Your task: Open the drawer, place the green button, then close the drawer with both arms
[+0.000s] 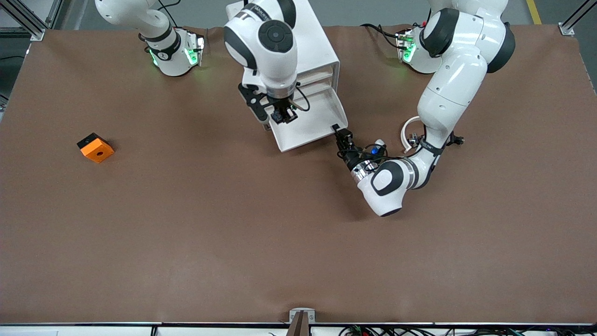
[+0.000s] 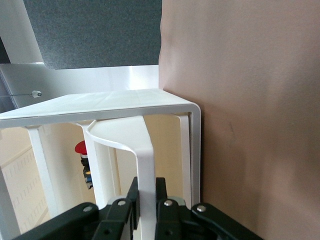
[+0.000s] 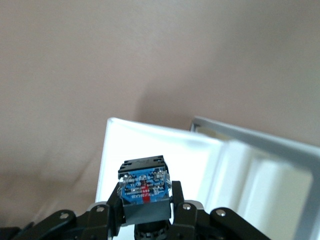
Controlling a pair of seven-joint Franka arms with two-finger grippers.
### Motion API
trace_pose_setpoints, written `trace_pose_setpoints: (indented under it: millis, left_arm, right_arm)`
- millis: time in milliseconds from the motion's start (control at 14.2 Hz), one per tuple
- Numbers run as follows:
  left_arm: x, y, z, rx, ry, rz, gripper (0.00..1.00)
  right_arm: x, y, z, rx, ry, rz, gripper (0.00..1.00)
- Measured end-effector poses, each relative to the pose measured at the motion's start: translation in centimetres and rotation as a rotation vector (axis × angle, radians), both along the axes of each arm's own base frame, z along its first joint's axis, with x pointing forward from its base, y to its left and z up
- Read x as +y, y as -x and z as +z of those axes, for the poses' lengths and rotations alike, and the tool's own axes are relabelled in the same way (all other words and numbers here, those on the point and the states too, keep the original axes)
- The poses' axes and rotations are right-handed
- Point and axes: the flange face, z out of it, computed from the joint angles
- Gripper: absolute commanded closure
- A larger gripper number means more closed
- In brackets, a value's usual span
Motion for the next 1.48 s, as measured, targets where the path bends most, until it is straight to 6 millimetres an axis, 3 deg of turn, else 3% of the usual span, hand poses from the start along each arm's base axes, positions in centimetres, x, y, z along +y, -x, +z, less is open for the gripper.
trace_pose_setpoints:
  millis: [211, 281, 352, 422, 492, 704, 1055, 1477]
  left_arm:
    - [0.1, -0.2, 0.0, -0.002, 0.0, 0.003, 0.85]
    - [0.1, -0.2, 0.0, -0.002, 0.0, 0.003, 0.8]
    - [0.1, -0.2, 0.0, -0.002, 0.0, 0.004, 0.59]
    - [0.2, -0.3, 0.0, -0.004, -0.001, 0.006, 0.26]
    - [0.4, -0.4, -0.2, -0.004, -0.005, 0.01, 0.0]
    - [1.3, -0.8, -0.6, 0.0, -0.011, 0.023, 0.0]
    - [1.4, -0.7, -0.9, 0.005, -0.012, 0.025, 0.0]
    - [1.7, -1.1, -0.7, -0.002, -0.008, 0.03, 0.0]
  right_arm:
    - [1.2, 1.5, -0.8, 0.001, 0.02, -0.086, 1.0]
    - [1.2, 1.6, -1.0, 0.002, 0.025, -0.109, 1.0]
    - [1.2, 1.6, -1.3, 0.001, 0.029, -0.131, 1.0]
    - [1.2, 1.4, -1.5, -0.002, 0.029, -0.151, 1.0]
    - [1.3, 1.2, -1.8, -0.008, 0.024, -0.169, 1.0]
    - [2.0, 0.6, -2.9, -0.038, -0.007, -0.23, 1.0]
    - [3.1, -0.1, -6.5, -0.068, -0.036, -0.315, 1.0]
    - [5.4, 0.5, -9.2, -0.071, -0.025, -0.391, 1.0]
